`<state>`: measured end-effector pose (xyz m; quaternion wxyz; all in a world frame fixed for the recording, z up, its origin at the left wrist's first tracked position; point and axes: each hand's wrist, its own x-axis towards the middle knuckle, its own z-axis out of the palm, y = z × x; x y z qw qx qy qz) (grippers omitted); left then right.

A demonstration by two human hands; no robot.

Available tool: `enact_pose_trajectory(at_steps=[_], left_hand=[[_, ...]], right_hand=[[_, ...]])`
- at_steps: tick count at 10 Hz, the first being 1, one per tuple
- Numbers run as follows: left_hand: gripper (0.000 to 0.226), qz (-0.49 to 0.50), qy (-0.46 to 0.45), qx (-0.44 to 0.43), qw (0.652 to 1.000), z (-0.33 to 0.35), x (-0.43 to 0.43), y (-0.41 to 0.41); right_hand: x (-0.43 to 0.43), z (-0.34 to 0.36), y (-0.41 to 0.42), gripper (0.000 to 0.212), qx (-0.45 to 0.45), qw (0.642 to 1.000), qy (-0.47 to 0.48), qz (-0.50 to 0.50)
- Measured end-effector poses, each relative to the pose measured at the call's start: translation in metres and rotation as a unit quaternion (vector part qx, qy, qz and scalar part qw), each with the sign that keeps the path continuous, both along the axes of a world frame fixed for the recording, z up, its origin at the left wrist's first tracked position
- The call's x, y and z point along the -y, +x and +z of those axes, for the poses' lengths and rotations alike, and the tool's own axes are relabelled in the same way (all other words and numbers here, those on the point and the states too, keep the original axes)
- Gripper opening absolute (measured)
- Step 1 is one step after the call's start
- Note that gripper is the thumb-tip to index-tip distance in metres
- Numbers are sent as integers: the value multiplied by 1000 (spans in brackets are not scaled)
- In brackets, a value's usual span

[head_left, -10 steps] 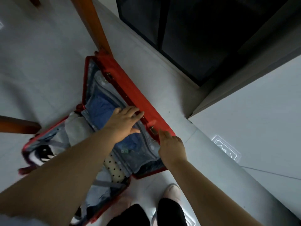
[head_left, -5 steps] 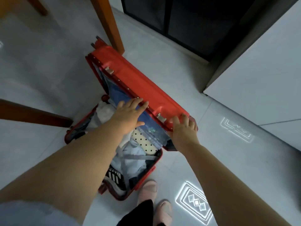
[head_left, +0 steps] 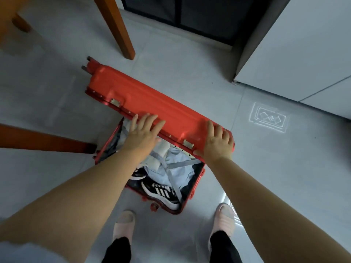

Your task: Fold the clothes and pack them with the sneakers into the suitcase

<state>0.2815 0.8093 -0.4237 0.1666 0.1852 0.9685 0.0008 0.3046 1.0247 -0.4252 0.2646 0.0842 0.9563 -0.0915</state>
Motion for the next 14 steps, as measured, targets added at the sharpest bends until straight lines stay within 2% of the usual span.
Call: enact_pose_trajectory(at_steps=[1,2,3,4,5,6,7,8,9,10,11,12,13,14], left_hand=[[75,-22,29,-83,996,-7,45,-17],[90,-19,-29,-24,999,-12,85,-26],[101,-42,-77,46,995,-35,117,-26],[105,-59,-96,94,989,-75,145,-4],[108,-91,-90,59,990,-118,172,41],[116,-113,-43,-23,992,-174,198,84],[113,-122,-13,-118,985,-230,216,113],[114,-114,10,-164,980,-272,224,136],[114,-104,18,-181,978,-307,230,150],[115,-109,22,-196,974,-324,234,157],[120,-116,-12,-169,979,-332,238,159],[111,-66,-49,-78,994,-310,222,165],[94,9,-117,105,987,-262,199,158],[82,-29,-132,197,971,-209,189,162]], right_hand=[[24,-6,19,124,11,998,65,5],[54,-19,46,129,43,992,112,29],[80,-44,77,138,74,992,105,15],[99,-84,123,133,-3,996,84,19],[117,-137,172,115,-124,990,67,10],[131,-184,207,104,-189,980,62,11],[139,-223,233,102,-210,976,51,10],[140,-258,248,93,-238,970,52,16],[139,-288,258,76,-257,964,58,36],[139,-306,266,75,-271,960,66,37],[150,-308,268,87,-263,961,79,16],[166,-289,261,108,-137,987,75,-28],[164,-246,241,105,76,996,32,-26],[161,-189,228,83,167,985,-1,31]])
